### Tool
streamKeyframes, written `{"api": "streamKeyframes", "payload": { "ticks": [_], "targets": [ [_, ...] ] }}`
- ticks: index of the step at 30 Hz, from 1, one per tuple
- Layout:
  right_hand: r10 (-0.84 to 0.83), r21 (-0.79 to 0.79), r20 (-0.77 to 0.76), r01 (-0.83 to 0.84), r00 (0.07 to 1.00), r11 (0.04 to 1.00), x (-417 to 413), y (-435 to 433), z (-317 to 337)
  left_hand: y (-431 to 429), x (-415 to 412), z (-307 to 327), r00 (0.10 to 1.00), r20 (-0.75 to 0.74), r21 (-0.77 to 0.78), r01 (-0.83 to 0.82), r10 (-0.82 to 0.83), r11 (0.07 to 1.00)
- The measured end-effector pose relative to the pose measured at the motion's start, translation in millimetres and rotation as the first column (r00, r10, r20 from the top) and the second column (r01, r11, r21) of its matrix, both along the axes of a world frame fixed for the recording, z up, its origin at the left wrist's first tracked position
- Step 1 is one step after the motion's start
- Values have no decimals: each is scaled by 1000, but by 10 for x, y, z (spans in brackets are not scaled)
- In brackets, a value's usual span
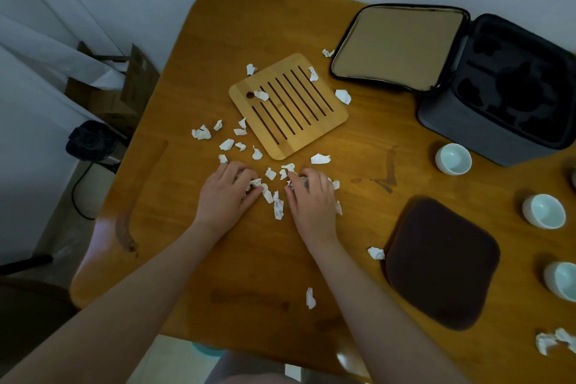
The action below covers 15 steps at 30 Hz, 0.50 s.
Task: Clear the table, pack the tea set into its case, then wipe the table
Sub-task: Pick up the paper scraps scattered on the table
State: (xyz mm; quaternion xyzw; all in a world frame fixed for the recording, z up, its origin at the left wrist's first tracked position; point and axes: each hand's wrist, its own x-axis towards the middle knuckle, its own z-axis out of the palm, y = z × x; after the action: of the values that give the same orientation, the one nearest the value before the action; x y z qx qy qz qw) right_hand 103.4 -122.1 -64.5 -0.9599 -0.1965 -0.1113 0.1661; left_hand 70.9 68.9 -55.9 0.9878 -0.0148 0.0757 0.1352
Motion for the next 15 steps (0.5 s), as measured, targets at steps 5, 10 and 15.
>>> {"api": "streamKeyframes", "payload": {
  "ticks": [5, 10, 15],
  "targets": [
    [-20, -61, 50, 23, 999, 998, -20, 8, 23, -26, -11, 40, 999, 16, 54, 38, -39, 998],
    [155, -80, 93, -148, 984, 986, -19, 1, 47, -55, 40, 107, 998, -64, 89, 33, -27, 995],
    [205, -22, 8, -205, 979, 979, 14, -1, 101, -85, 171, 142, 986, -168, 155, 37, -11, 987]
  ]
}}
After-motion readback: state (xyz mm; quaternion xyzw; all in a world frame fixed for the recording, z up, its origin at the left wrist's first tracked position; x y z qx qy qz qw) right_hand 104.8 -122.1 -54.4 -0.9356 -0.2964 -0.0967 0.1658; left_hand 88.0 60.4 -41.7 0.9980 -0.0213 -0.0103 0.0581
